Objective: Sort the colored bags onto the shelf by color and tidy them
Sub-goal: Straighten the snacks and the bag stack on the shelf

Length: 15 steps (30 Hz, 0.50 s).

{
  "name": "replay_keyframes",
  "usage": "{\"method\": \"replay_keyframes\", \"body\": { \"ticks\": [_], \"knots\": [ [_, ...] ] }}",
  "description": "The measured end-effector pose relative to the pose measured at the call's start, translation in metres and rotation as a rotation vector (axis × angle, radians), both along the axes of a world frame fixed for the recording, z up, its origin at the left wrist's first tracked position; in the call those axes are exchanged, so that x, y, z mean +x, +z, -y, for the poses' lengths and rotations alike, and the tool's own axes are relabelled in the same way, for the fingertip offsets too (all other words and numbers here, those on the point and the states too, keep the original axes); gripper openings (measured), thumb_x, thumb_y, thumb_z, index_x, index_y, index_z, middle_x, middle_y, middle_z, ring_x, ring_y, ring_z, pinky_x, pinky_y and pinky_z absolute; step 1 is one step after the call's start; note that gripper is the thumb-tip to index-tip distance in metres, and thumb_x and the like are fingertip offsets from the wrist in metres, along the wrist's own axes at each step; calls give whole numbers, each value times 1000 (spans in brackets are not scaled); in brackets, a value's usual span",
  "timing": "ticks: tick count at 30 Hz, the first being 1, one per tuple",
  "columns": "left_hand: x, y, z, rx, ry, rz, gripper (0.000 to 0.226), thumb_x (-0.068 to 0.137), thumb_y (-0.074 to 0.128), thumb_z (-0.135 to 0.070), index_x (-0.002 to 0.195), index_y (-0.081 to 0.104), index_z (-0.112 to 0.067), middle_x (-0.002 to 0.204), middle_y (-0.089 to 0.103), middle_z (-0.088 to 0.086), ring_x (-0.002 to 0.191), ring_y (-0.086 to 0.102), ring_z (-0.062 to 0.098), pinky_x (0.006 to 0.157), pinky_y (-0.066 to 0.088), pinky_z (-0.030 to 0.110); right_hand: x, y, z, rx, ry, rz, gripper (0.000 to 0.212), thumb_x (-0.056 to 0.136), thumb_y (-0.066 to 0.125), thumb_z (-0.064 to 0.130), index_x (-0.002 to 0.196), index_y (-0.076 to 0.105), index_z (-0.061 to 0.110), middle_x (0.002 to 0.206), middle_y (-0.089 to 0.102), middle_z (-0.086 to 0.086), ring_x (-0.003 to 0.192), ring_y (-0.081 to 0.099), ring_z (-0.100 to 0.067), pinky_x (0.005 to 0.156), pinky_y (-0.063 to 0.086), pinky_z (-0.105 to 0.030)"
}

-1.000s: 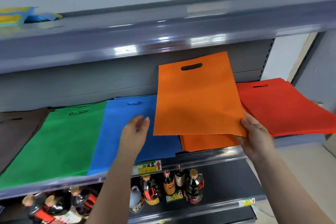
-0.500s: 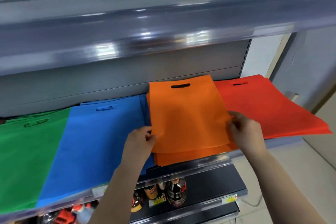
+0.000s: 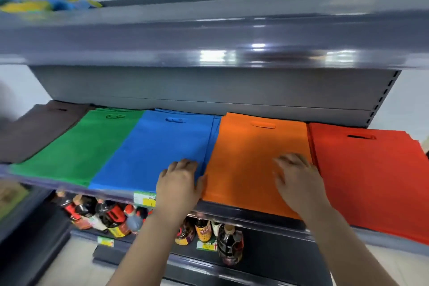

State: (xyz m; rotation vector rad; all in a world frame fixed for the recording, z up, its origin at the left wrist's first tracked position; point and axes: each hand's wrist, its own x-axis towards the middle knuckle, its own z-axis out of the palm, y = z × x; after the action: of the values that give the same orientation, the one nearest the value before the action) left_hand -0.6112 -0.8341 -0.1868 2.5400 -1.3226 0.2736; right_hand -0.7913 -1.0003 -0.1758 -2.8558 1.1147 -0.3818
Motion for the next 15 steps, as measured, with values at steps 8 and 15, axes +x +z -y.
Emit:
{"method": "replay_keyframes", "body": {
  "ticks": [8,15],
  "knots": [
    [35,41,-97,95,296,209,38,62,83,-29,95,72,-11,87,71,5,73,68,29,59,54,40,127,45,-81,-100,574,41,35,92,52,26,126,56,16,127,55,-2,123,47,-26,99,35,-37],
    [88,82,-230,137,597,279,41,62,78,-31,96,71,-8,89,72,9,79,69,31,64,54,42,230,87,-211,-222,907,48,42,96,43,32,136,41,19,139,45,-2,131,36,-21,104,29,-36]
  ]
}}
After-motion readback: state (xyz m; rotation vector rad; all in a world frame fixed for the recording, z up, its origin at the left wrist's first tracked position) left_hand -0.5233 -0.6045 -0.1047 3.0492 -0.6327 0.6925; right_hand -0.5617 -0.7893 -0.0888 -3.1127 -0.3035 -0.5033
